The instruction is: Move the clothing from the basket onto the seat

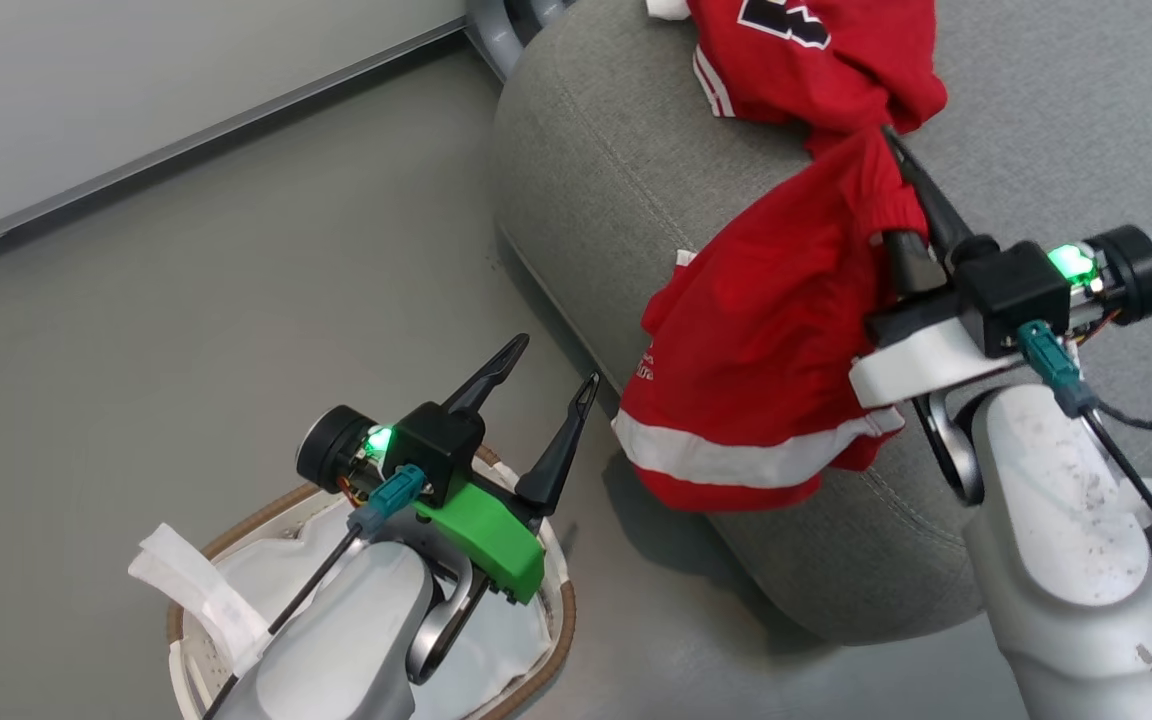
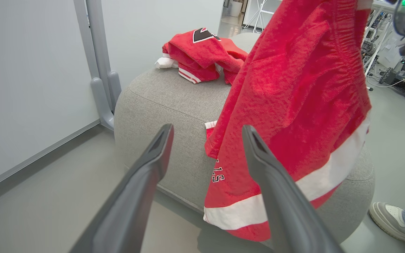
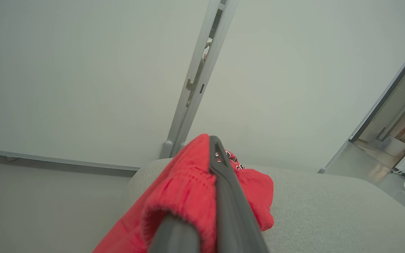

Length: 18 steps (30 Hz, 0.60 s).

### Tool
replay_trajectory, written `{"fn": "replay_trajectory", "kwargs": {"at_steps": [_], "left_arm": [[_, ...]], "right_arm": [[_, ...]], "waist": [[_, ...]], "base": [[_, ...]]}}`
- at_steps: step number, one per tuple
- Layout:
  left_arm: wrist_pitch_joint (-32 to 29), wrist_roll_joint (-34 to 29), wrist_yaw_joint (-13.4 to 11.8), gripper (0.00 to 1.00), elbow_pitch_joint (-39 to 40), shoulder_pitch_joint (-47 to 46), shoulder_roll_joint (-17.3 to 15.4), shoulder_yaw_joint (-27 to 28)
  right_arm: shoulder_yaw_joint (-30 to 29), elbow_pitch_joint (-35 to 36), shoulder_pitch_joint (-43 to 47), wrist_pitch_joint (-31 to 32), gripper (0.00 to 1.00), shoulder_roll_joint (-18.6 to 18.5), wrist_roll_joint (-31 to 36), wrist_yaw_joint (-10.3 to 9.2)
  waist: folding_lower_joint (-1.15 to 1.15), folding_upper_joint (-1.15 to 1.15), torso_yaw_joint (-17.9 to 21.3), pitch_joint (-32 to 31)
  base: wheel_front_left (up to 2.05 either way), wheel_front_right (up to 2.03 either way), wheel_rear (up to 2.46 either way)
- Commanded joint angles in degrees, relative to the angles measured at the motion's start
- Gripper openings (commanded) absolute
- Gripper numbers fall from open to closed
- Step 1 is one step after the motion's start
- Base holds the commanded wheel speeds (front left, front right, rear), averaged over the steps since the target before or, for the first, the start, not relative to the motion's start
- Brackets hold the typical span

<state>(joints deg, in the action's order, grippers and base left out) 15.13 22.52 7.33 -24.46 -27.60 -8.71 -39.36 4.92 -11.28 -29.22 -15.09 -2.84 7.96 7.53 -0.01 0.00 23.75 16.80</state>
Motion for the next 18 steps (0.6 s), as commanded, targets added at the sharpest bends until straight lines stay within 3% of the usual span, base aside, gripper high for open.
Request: {"fn": "replay_trajectory", "kwargs": {"at_steps": [1, 8, 18], "left_arm": [[0.0, -0.5, 0.2, 1.0, 0.3, -0.1, 0.0, 0.3], [0.0, -1.1, 0.2, 1.0, 1.8, -1.2, 0.7, 1.0], [0.0, -2.5, 0.2, 1.0, 4.1, -3.4, 0.8, 1.1]], "right_arm": [[-0.4, 0.3, -2.6, -0.1, 0.0, -0.5, 1.2, -0.08], [-2.5, -2.5, -16.3, -0.1, 0.0, -7.2, 2.2, -0.08], [-6.0, -14.0, -36.2, 0.0, 0.0, -24.1, 2.7, -0.08]], "waist": [[0.01, 0.0, -2.9, 1.4], [0.01, 0.0, -8.4, 3.2], [0.01, 0.0, -16.2, 8.7]], "base": [[0.0, 0.0, 0.0], [0.0, 0.0, 0.0], [0.0, 0.0, 0.0]]}}
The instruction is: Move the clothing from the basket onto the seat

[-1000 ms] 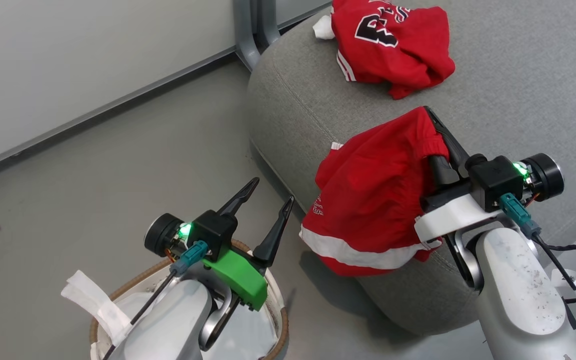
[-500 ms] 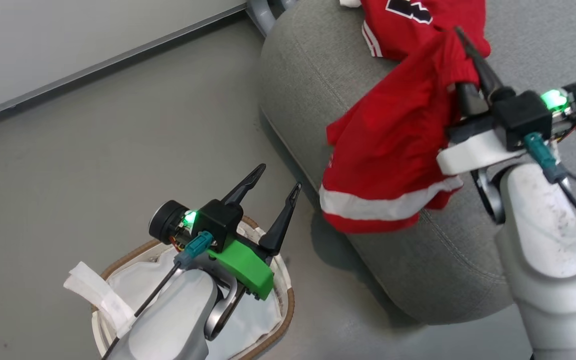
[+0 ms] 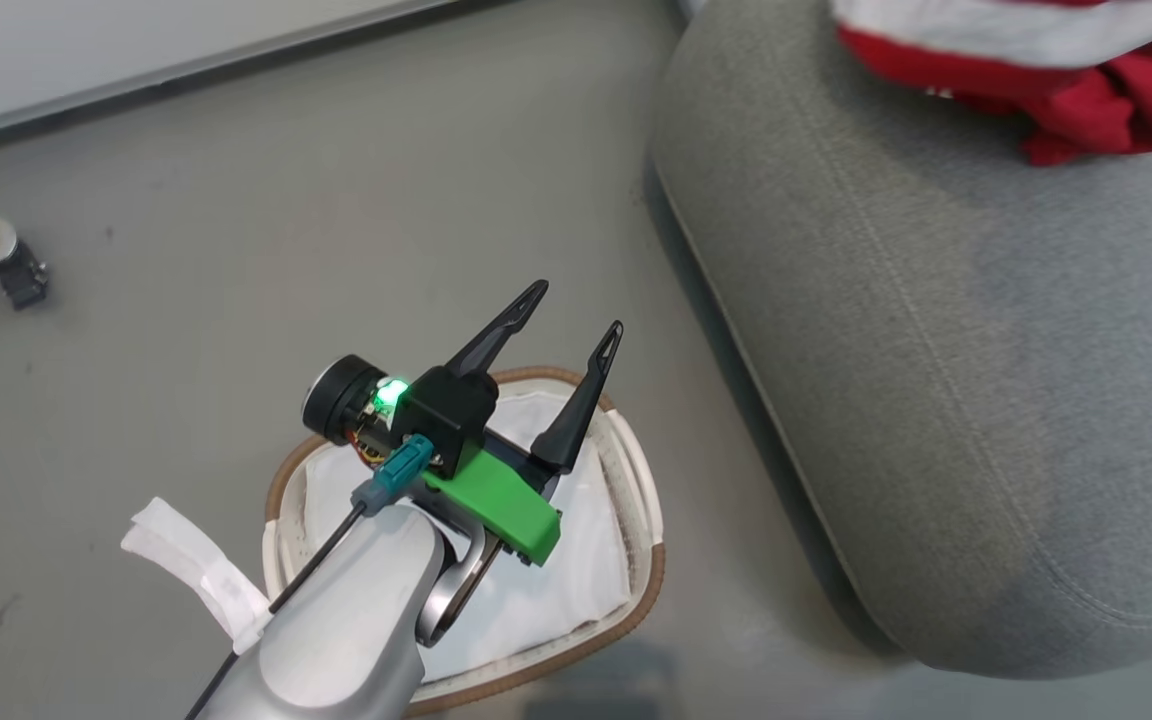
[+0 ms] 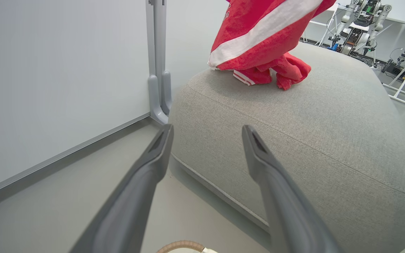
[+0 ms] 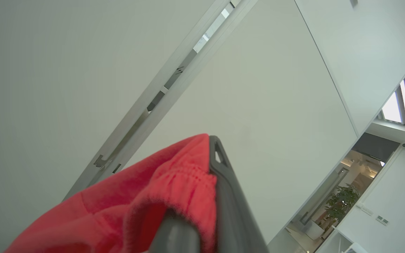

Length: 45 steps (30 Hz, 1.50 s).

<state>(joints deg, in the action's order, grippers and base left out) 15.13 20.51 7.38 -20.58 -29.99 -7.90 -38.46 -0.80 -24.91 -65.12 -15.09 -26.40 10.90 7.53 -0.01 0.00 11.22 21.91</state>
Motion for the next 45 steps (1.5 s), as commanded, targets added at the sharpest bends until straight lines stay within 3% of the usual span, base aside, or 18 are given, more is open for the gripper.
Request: {"fn": "replay_trajectory", "kwargs": {"at_steps": [1, 6, 11, 17, 22, 23, 25, 27, 28, 41, 45], "left_arm": [[0.0, -0.7, 0.2, 1.0, 0.4, -1.2, 0.0, 0.1], [0.0, -1.4, 0.2, 1.0, 1.7, -2.0, -0.2, -0.2], [0.0, -1.8, 0.2, 1.0, 2.7, -2.4, -1.1, -0.5], [0.0, -2.2, 0.2, 1.0, 2.5, -2.8, -1.8, -1.2], [0.0, -2.3, 0.2, 1.0, 2.0, -2.8, -1.9, -1.7], [0.0, -2.3, 0.2, 1.0, 1.9, -2.8, -2.1, -1.7], [0.0, -2.2, 0.2, 1.0, 1.6, -2.7, -2.5, -1.7], [0.0, -2.0, 0.2, 1.0, 1.2, -2.6, -2.7, -1.6], [0.0, -1.9, 0.2, 1.0, 1.1, -2.5, -2.8, -1.5], [0.0, -0.4, -0.9, 1.0, 1.2, 0.4, -3.0, 3.4], [0.0, 0.0, -1.1, 1.0, 1.1, 1.9, -2.2, 5.3]], "right_arm": [[-0.9, -1.7, -1.1, 0.2, 0.0, -1.7, -0.5, -0.08], [-6.5, -6.5, 0.7, 0.8, 0.0, -6.5, -0.8, -0.08], [-13.9, -12.1, 7.1, 0.4, 0.0, -6.9, -0.8, -0.08], [-19.6, -16.7, 13.2, -0.1, 0.0, -1.3, 1.3, -0.08], [-22.0, -15.6, 16.4, -0.2, 0.0, 3.0, 2.9, -0.08], [-22.3, -15.3, 16.9, -0.1, 0.12, 3.5, 3.1, -0.08], [-23.0, -14.4, 17.9, -0.2, 0.45, 4.7, 3.5, -0.08], [-23.4, -13.1, 19.2, -0.2, 0.95, 5.7, 3.5, -0.08], [-23.4, -12.5, 19.9, -0.2, 1.0, 6.2, 3.5, -0.08], [-20.0, -8.6, 31.4, -0.2, 1.0, 12.7, 1.5, -0.08], [-18.0, -8.4, 33.5, -0.2, 1.0, 13.1, 0.9, -0.08]], "waist": [[0.01, 0.0, -4.3, 4.2], [0.01, 0.0, -6.7, 7.5], [0.01, 0.0, -7.3, 10.1], [0.01, 0.0, -5.5, 12.2], [0.01, 0.0, -3.9, 12.4], [0.01, 0.0, -3.6, 12.3], [0.01, 0.0, -2.8, 12.1], [0.01, 0.0, -2.1, 11.6], [0.01, 0.0, -1.8, 11.3], [0.01, 0.0, 3.1, 4.1], [0.01, 0.0, 3.8, 1.0]], "base": [[0.0, 0.0, 0.0], [0.0, 0.0, 0.0], [0.0, 0.0, 0.0], [0.0, 0.0, 0.0], [0.0, 0.0, 0.0], [0.0, 0.0, 0.0], [0.0, 0.0, 0.0], [0.0, 0.0, 0.0], [0.0, 0.0, 0.0], [0.0, 0.0, 0.0], [0.0, 0.0, 0.0]]}}
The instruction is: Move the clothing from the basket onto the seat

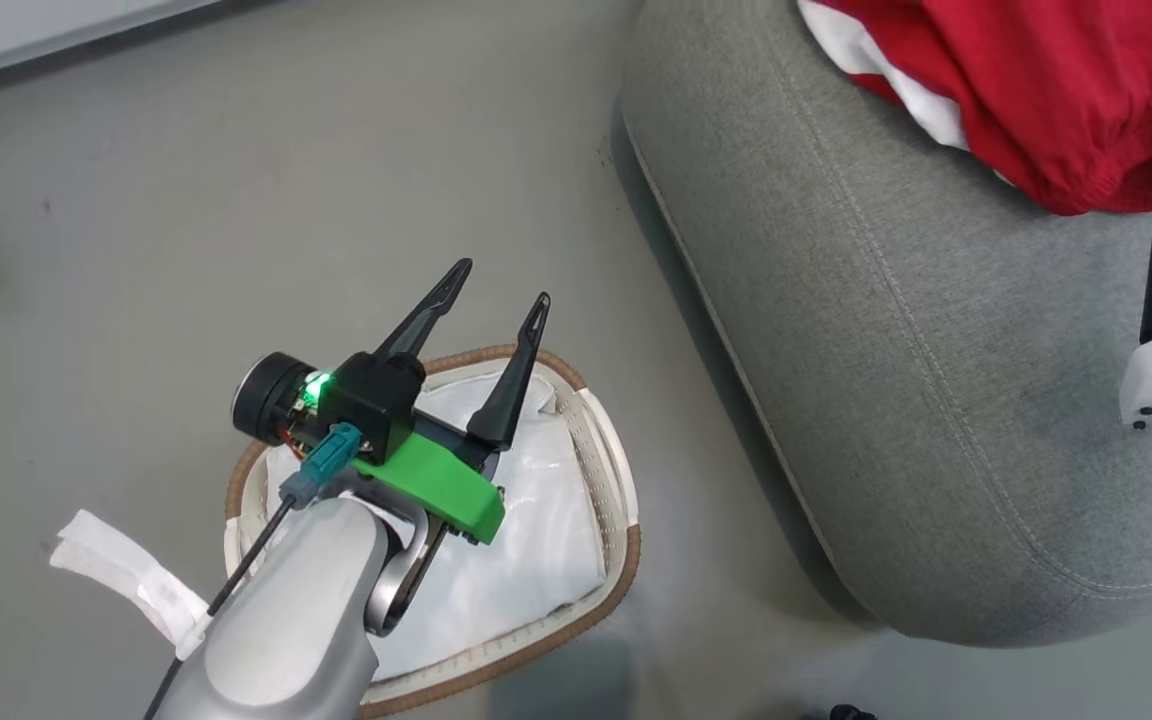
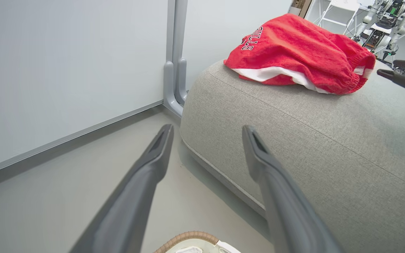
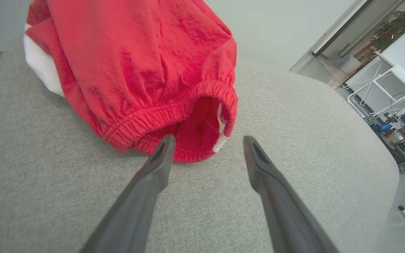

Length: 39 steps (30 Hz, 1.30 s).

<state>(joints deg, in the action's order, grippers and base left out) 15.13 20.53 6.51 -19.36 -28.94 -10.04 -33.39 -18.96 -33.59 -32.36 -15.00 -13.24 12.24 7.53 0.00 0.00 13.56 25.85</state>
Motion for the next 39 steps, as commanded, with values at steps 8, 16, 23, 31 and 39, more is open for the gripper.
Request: {"fn": "replay_trajectory", "kwargs": {"at_steps": [8, 16, 23, 31, 39], "left_arm": [[0.0, 1.7, 0.1, 1.0, -0.5, 6.5, 2.8, 5.6], [0.0, 1.2, 0.2, 1.0, -0.3, 11.8, 4.8, 11.1], [0.0, 0.0, -0.6, 1.0, 0.2, 16.5, 5.6, 17.3], [0.0, -1.1, -0.9, 1.0, 0.6, 22.0, 6.4, 22.6], [0.0, -0.8, -1.9, 1.0, 1.8, 27.7, 6.9, 28.6]], "right_arm": [[4.2, 1.2, 1.4, -0.3, 1.0, -2.7, -1.7, -0.08], [8.4, 2.8, 1.4, -0.3, 1.0, -1.9, -3.5, -0.08], [13.0, 4.2, 2.4, -0.3, 1.0, 2.1, -5.8, -0.08], [15.0, 5.6, 6.9, -0.3, 1.0, 8.4, -8.3, -0.08], [20.8, 8.8, 13.8, -0.3, 1.0, 10.2, -15.2, -0.08]], "waist": [[0.0, 0.0, 0.1, -11.3], [0.0, 0.0, -4.0, -17.9], [0.0, 0.0, -8.3, -21.2], [0.0, 0.0, -12.6, -24.0], [0.0, 0.0, -14.2, -25.1]], "base": [[0.0, 0.0, 0.0], [0.0, 0.0, 0.0], [0.0, 0.0, 0.0], [0.0, 0.0, 0.0], [0.0, 0.0, 0.0]]}}
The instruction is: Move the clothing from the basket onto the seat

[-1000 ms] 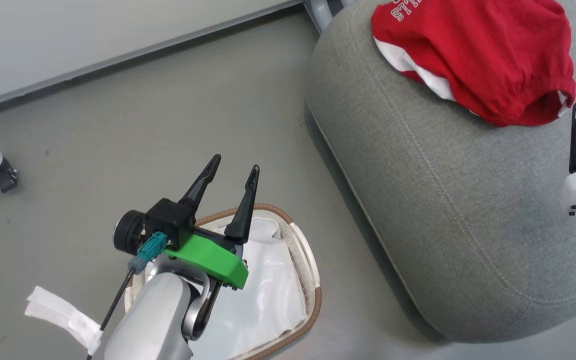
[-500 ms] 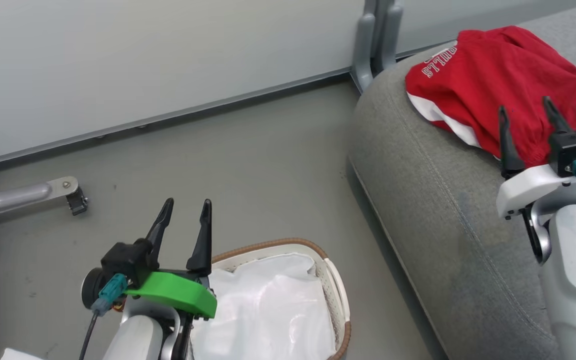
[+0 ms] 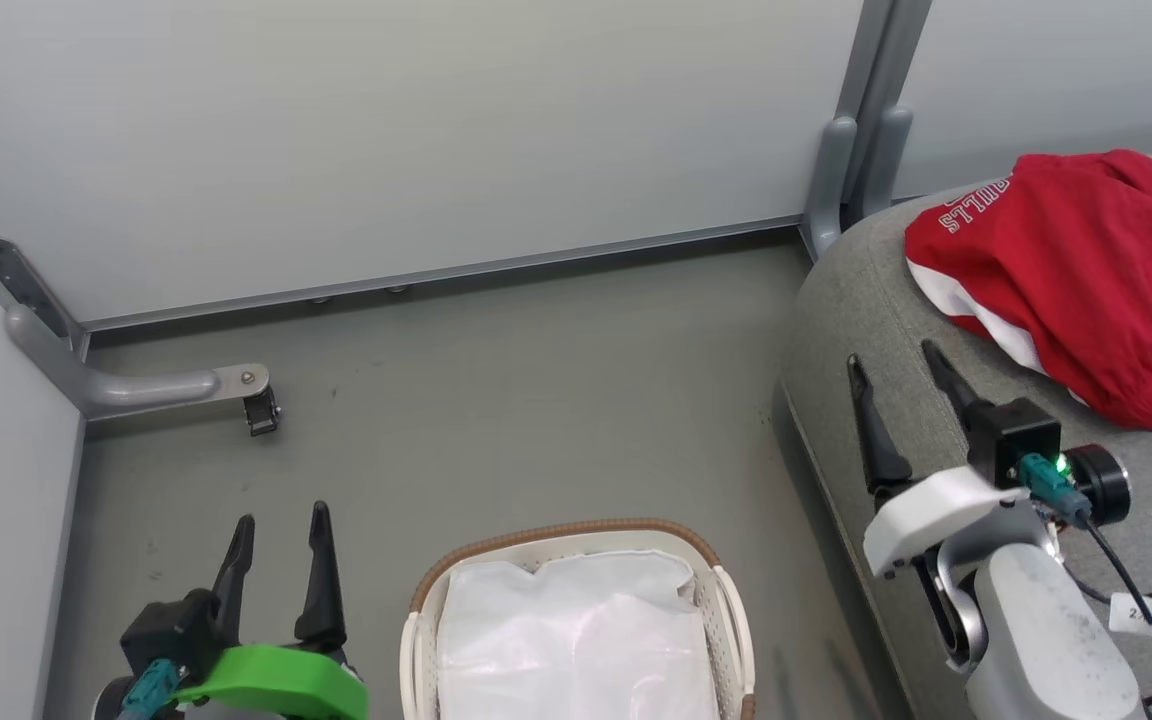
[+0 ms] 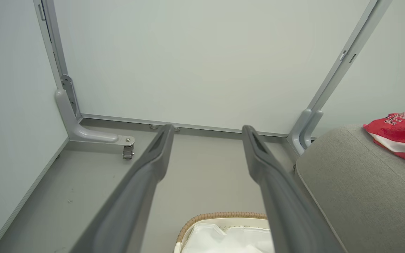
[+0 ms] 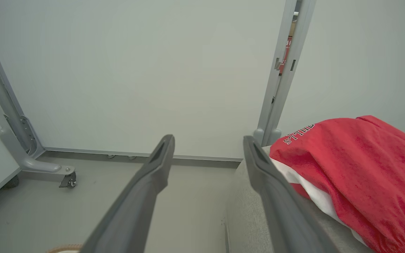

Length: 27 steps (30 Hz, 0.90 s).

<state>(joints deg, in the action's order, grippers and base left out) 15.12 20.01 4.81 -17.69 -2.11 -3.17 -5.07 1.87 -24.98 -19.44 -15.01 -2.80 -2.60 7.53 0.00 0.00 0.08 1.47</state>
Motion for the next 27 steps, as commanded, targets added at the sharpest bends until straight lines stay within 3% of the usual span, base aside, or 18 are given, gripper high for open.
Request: {"fn": "replay_trajectory", "kwargs": {"at_steps": [1, 7, 14, 27], "left_arm": [[0.0, -0.3, -0.3, 1.0, 0.4, 2.0, 0.1, 1.5], [0.0, 0.2, -0.2, 1.0, 1.1, 5.0, 0.3, 3.6], [0.0, 2.0, -0.3, 1.0, 1.3, 7.0, 0.3, 2.4], [0.0, 2.8, -0.3, 1.0, 1.0, 5.4, 0.3, 1.4]], "right_arm": [[1.2, 1.4, 2.9, -0.3, 1.0, -0.3, -2.0, -0.08], [1.8, 5.3, 9.0, -0.2, 1.0, -0.2, -4.5, -0.08], [2.8, 8.1, 13.5, -0.2, 1.0, -0.2, -2.5, -0.08], [3.0, 7.5, 13.8, -0.2, 1.0, -0.2, -4.1, -0.08]], "waist": [[0.0, 0.0, -1.0, -0.9], [0.0, 0.0, -1.6, -1.4], [0.0, 0.0, -1.4, -1.7], [0.0, 0.0, -1.0, -1.7]], "base": [[0.0, 0.0, 0.0], [0.0, 0.0, 0.0], [0.0, 0.0, 0.0], [0.0, 0.0, 0.0]]}}
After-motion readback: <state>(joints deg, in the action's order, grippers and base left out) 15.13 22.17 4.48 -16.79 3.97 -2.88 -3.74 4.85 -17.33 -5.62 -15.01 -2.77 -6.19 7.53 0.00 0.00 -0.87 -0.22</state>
